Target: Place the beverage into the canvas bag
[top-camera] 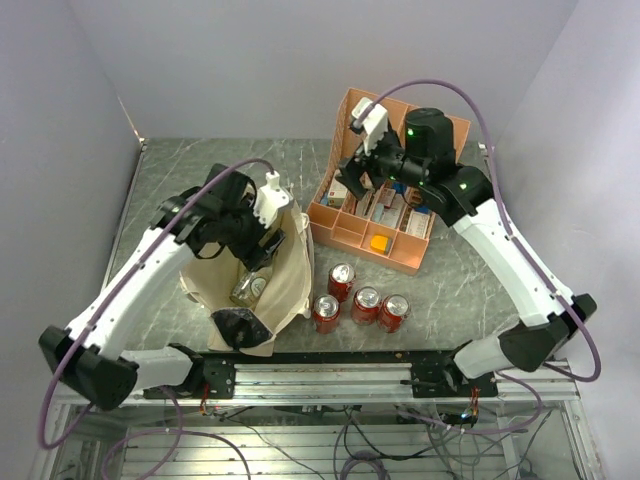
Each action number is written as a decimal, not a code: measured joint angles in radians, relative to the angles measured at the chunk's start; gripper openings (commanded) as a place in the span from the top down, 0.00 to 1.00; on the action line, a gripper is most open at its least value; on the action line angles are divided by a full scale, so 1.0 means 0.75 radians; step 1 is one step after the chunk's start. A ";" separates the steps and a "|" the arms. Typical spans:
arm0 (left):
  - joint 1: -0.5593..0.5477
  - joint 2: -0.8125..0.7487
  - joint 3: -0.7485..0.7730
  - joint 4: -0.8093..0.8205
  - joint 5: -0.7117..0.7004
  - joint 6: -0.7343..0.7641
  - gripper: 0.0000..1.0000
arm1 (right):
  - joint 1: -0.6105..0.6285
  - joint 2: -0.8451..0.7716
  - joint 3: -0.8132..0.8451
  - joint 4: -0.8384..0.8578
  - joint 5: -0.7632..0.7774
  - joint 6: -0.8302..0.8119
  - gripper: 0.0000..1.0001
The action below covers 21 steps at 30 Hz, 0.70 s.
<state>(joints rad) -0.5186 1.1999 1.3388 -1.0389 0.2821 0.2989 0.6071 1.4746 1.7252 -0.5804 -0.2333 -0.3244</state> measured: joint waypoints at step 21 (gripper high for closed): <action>0.000 0.079 -0.440 0.244 -0.325 0.235 0.05 | -0.276 0.089 -0.196 0.160 -0.055 0.146 0.14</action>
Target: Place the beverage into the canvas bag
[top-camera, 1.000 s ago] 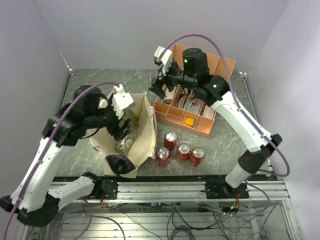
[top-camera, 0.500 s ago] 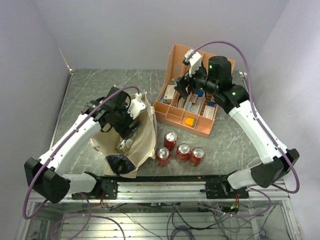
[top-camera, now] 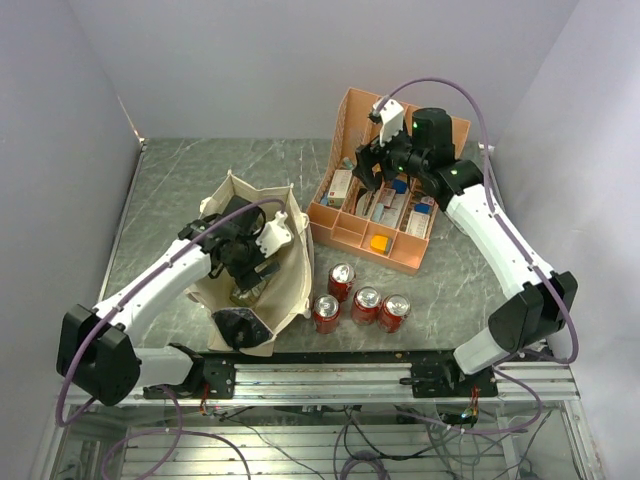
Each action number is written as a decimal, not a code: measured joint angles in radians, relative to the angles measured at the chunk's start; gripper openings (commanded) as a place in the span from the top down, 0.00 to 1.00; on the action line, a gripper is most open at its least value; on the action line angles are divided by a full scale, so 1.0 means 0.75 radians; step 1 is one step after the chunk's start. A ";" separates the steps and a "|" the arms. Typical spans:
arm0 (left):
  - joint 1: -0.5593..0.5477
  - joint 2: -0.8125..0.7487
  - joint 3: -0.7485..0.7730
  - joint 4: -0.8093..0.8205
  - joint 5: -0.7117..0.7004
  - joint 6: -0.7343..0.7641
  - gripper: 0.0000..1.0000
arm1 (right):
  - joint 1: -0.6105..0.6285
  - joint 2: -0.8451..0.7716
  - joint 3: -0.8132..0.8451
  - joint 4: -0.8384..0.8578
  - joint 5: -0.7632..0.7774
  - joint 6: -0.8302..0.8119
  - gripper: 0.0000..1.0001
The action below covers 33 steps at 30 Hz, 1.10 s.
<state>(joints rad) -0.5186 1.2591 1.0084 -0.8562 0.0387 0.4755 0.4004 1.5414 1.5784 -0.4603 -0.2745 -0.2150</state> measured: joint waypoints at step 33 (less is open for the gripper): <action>-0.005 0.146 -0.392 0.574 -0.051 -0.021 0.08 | -0.030 0.104 0.002 0.010 0.002 -0.014 0.14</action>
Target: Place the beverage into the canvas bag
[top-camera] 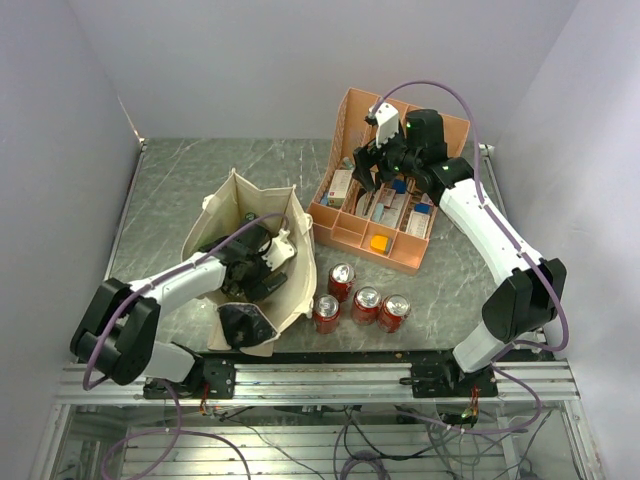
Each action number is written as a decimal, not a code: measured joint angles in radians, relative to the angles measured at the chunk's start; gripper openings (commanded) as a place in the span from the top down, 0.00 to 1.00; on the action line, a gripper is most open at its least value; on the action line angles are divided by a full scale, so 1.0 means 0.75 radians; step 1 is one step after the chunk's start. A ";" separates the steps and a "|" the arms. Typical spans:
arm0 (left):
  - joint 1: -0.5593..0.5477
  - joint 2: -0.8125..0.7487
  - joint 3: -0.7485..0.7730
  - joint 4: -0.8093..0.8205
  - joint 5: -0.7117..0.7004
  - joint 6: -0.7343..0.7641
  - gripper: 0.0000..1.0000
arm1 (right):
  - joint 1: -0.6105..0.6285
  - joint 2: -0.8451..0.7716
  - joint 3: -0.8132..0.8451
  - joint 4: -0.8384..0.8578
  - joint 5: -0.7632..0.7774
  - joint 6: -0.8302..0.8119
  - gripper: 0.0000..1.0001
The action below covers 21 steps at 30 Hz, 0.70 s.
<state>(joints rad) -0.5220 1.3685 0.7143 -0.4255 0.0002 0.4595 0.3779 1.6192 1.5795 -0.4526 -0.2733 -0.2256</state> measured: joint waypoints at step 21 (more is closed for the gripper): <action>-0.004 0.037 0.018 -0.038 -0.048 -0.074 0.83 | -0.002 -0.007 -0.005 -0.001 -0.020 0.007 0.14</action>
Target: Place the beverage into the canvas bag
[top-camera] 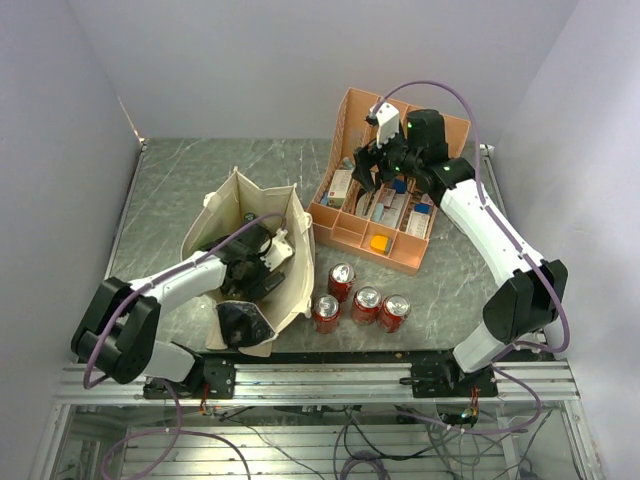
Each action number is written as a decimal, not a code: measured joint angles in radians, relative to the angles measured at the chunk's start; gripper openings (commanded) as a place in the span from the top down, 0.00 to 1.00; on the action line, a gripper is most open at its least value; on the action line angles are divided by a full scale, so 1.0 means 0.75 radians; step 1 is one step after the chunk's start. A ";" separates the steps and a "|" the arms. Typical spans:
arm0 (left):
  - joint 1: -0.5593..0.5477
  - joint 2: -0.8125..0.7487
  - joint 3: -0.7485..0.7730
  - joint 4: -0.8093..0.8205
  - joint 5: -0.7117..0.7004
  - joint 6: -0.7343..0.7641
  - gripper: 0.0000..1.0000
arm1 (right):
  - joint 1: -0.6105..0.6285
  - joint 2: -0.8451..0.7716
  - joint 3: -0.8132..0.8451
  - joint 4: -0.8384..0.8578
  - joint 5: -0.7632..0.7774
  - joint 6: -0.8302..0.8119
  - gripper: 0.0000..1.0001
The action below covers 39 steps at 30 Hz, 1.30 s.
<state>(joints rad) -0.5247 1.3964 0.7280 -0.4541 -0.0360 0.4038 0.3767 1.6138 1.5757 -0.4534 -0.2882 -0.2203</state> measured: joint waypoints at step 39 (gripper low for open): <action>0.032 -0.473 0.257 -0.271 0.186 0.043 0.92 | 0.162 0.035 0.243 -0.110 -0.291 0.095 0.16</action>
<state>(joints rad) -0.5007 1.0420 0.9211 -0.6575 0.1032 0.4358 0.4984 1.6398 1.7580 -0.5362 -0.5064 -0.1493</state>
